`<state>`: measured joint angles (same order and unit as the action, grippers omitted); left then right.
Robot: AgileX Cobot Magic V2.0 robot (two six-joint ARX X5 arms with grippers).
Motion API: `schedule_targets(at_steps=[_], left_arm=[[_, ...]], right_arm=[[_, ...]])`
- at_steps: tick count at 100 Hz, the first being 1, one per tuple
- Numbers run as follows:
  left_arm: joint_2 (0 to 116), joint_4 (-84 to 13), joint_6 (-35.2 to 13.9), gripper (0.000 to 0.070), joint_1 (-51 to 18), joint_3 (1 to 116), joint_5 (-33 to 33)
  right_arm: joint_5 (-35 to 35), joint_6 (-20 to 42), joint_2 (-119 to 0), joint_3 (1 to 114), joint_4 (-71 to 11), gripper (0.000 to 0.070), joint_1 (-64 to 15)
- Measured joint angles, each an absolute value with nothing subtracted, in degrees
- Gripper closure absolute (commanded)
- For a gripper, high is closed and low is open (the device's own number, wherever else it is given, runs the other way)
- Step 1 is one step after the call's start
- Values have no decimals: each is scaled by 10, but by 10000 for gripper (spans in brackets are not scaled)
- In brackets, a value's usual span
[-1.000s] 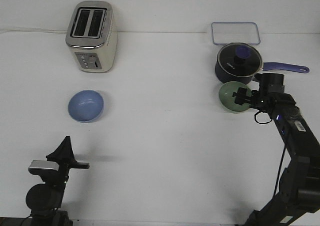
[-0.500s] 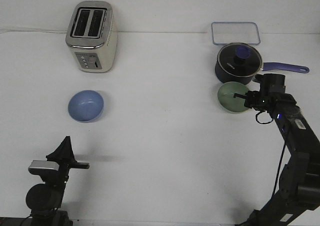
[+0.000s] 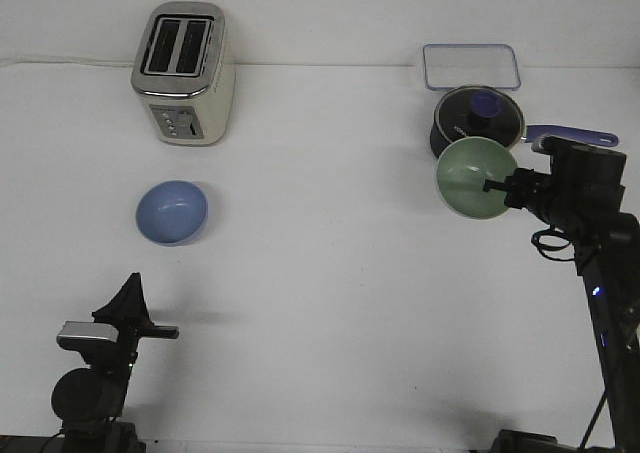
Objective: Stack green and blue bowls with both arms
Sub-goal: 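Close the right gripper on the green bowl rim and lift it, then carry the green bowl toward the robot and lower it onto the table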
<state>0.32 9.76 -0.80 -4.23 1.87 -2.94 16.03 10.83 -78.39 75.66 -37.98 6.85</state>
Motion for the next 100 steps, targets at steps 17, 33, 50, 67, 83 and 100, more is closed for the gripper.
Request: schedule_targets(at_steps=[17, 33, 50, 67, 83, 100], left_arm=[[3, 98, -8, 685, -42, 19, -29], [3, 98, -8, 685, -42, 19, -29], [3, 97, -8, 685, -42, 19, -29], [3, 97, -8, 685, -42, 19, -29], [3, 98, -8, 685, -42, 19, -29], [3, 98, -8, 685, -42, 19, -29]], right_arm=[[163, 103, -733, 757, -447, 700, 18], [152, 102, -713, 738, -452, 700, -68], [132, 106, -711, 666, -436, 700, -175], [132, 124, -712, 608, -388, 700, -265], [117, 150, -723, 581, -354, 700, -328], [90, 157, -747, 569, -349, 700, -369]])
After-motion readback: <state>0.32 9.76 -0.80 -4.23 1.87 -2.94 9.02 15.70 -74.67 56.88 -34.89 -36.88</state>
